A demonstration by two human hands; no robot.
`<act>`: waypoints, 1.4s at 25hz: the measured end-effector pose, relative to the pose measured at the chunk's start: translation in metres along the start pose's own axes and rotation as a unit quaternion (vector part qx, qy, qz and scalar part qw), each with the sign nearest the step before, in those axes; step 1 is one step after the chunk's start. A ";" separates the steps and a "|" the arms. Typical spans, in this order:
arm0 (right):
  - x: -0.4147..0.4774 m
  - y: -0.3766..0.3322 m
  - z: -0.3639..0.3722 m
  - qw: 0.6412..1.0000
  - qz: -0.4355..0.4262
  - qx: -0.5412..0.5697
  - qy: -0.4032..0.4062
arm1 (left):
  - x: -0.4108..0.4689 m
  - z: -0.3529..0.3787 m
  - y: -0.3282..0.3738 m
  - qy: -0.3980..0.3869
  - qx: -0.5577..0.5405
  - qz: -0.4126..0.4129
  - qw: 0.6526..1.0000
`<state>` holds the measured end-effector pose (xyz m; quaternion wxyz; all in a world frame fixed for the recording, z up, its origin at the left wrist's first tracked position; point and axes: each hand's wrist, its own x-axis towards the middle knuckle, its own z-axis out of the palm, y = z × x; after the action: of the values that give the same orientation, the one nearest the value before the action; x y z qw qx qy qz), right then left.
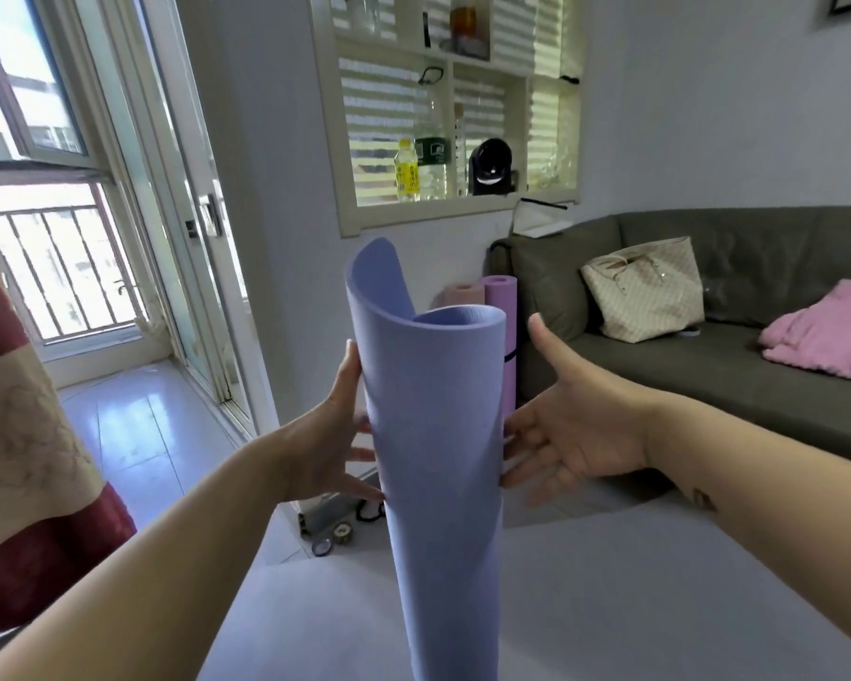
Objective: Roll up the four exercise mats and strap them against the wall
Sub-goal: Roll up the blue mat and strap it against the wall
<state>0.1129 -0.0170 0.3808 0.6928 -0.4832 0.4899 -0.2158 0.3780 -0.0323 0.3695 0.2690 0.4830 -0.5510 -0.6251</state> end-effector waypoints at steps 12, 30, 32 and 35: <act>-0.017 -0.019 0.025 0.997 0.004 -0.031 0.068 | -0.030 0.008 0.045 0.004 0.021 -0.007 1.000; -0.020 -0.021 0.036 0.998 0.059 -0.004 -0.016 | -0.040 0.017 0.055 0.019 0.010 -0.060 0.998; -0.017 -0.016 0.038 0.998 0.061 -0.011 -0.008 | -0.035 0.019 0.046 0.018 0.017 -0.073 0.997; -0.011 0.002 0.040 0.998 0.064 -0.015 0.006 | -0.028 0.023 0.025 0.025 0.002 -0.091 0.996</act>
<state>0.1433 0.0103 0.3863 0.6951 -0.4595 0.5272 -0.1666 0.3628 -0.0046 0.4001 0.2237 0.5472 -0.4994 -0.6333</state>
